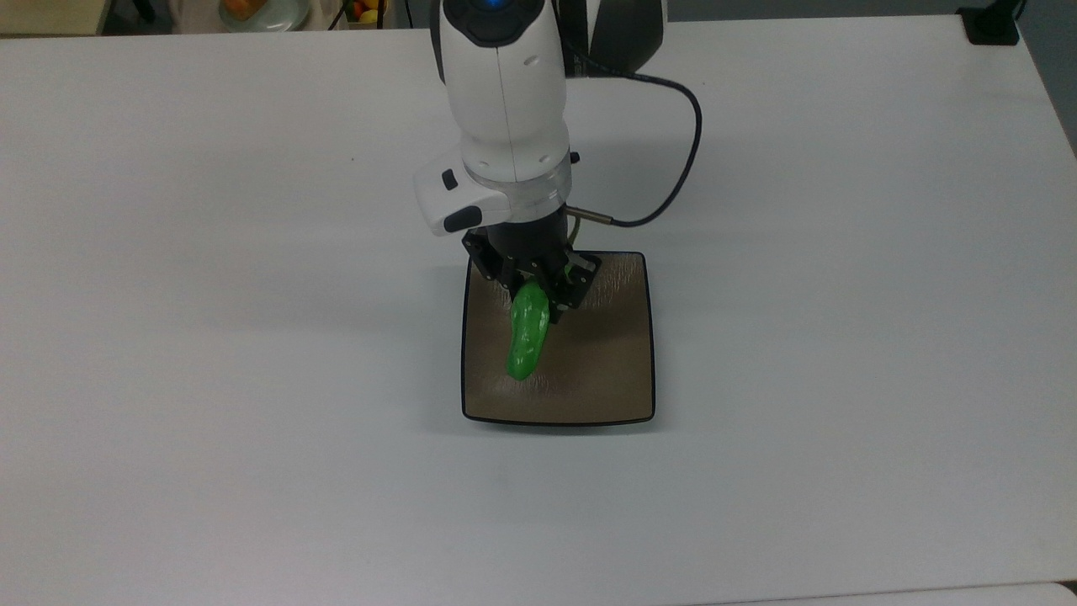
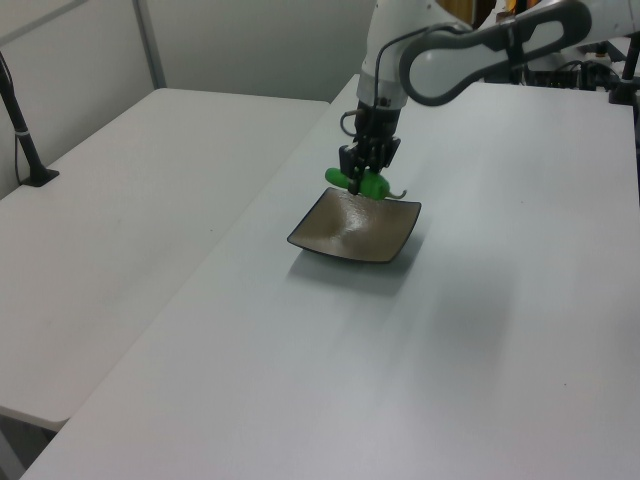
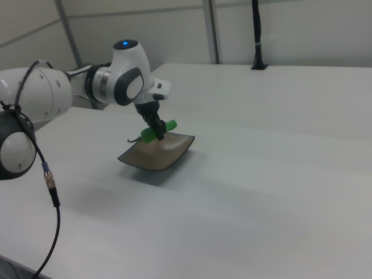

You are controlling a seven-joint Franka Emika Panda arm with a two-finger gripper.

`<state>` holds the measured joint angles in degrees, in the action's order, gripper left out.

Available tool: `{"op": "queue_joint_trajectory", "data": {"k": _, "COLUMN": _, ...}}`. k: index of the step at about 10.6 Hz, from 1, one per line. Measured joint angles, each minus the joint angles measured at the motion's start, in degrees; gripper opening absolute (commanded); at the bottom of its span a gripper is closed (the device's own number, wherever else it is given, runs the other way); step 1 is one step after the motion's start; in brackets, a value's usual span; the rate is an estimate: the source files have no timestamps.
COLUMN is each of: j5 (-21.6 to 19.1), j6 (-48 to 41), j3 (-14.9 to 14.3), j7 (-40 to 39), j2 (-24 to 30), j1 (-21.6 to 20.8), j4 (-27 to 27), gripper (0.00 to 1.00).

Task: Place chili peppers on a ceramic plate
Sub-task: 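Lower the chili pepper onto the plate and open the gripper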

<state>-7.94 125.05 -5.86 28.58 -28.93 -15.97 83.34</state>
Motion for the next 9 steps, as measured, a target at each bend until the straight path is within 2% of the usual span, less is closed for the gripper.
{"op": "queue_joint_trajectory", "data": {"k": 3, "j5": 0.0, "j6": 4.3, "j3": 0.0, "j7": 3.5, "j2": -2.9, "j1": -1.1, "j4": 0.1, "gripper": 0.05}}
{"op": "queue_joint_trajectory", "data": {"k": 9, "j5": 0.0, "j6": 6.7, "j3": 0.0, "j7": 3.6, "j2": -6.6, "j1": -1.8, "j4": 0.2, "gripper": 0.07}}
